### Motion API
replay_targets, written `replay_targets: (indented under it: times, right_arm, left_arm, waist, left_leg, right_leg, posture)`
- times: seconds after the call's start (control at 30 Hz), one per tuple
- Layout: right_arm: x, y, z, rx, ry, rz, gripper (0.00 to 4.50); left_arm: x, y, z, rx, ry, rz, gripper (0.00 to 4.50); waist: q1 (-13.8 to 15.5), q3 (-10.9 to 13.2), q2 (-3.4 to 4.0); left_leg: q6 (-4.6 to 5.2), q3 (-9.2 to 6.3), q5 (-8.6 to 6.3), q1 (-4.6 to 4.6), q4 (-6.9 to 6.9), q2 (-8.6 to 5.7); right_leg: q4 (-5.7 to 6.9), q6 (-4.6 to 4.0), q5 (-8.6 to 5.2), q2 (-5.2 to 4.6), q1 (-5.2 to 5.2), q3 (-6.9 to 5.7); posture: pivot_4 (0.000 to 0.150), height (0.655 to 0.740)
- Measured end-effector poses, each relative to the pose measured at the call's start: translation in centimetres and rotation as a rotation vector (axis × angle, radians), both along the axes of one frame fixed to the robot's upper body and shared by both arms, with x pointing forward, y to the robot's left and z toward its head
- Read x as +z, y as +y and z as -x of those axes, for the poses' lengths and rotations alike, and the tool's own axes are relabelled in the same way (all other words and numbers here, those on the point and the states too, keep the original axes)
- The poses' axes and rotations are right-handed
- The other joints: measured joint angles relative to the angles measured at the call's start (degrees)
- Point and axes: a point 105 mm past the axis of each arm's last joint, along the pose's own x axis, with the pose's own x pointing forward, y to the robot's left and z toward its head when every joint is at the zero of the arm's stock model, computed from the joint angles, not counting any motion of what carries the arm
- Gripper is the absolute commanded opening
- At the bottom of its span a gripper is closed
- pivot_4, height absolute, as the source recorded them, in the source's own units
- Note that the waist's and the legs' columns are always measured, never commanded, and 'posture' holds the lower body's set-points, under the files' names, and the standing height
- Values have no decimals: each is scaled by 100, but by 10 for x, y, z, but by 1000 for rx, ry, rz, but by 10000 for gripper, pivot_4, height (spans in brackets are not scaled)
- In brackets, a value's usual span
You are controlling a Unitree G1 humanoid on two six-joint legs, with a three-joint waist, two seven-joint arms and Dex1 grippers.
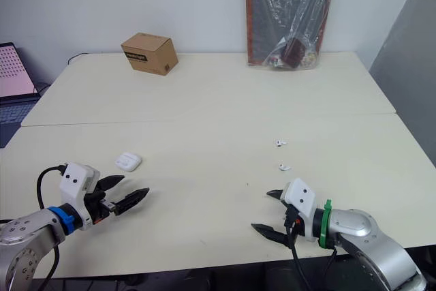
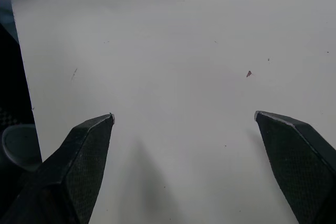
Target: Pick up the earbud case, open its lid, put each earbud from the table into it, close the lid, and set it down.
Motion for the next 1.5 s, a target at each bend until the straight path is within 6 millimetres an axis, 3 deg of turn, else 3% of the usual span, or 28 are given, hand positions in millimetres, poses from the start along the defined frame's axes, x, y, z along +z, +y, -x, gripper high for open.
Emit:
replay_targets:
  times: [0.5,0.7,0.83,1.1,1.4,1.5]
  right_arm:
    - [10,4,-7,23,-45,-5,45000]
    - [26,9,-16,56,-106,-10,45000]
    - [35,12,-20,69,-138,-11,45000]
    - [49,20,-26,89,-188,-13,45000]
    - [78,35,-27,134,-252,-63,45000]
    - [93,39,-27,145,-278,-95,45000]
  left_arm:
    - [12,-2,-10,-3,-16,21,44734]
    - [39,24,-31,22,-48,-5,44734]
    - [48,43,-44,41,-40,-63,44734]
    - [26,51,-72,-18,60,-138,44734]
    - [-1,51,-79,-56,149,-178,44734]
    - [-1,50,-82,-66,143,-177,44734]
  waist:
    - [0,0,-1]
    - [-3,0,0]
    - [-3,0,0]
    - [-2,0,0]
    - [-2,0,0]
    - [-1,0,0]
  left_leg:
    - [0,-2,0,2,4,0]
    - [0,0,1,7,3,1]
    - [0,-1,0,1,-2,0]
    - [0,-1,0,-2,-1,-1]
    - [1,-3,0,-6,1,-1]
    - [1,-5,1,-3,2,-1]
  right_leg:
    - [6,-2,2,1,1,-3]
    - [7,-6,4,4,2,-4]
    - [1,-6,3,3,-3,-5]
    - [3,-6,4,2,-4,-7]
    - [6,-7,5,2,-6,-8]
    - [9,-10,6,2,-4,-10]
  posture:
    - [1500,7400]
    - [1500,7400]
    - [1500,7400]
    - [1500,7400]
    - [1500,7400]
    - [1500,7400]
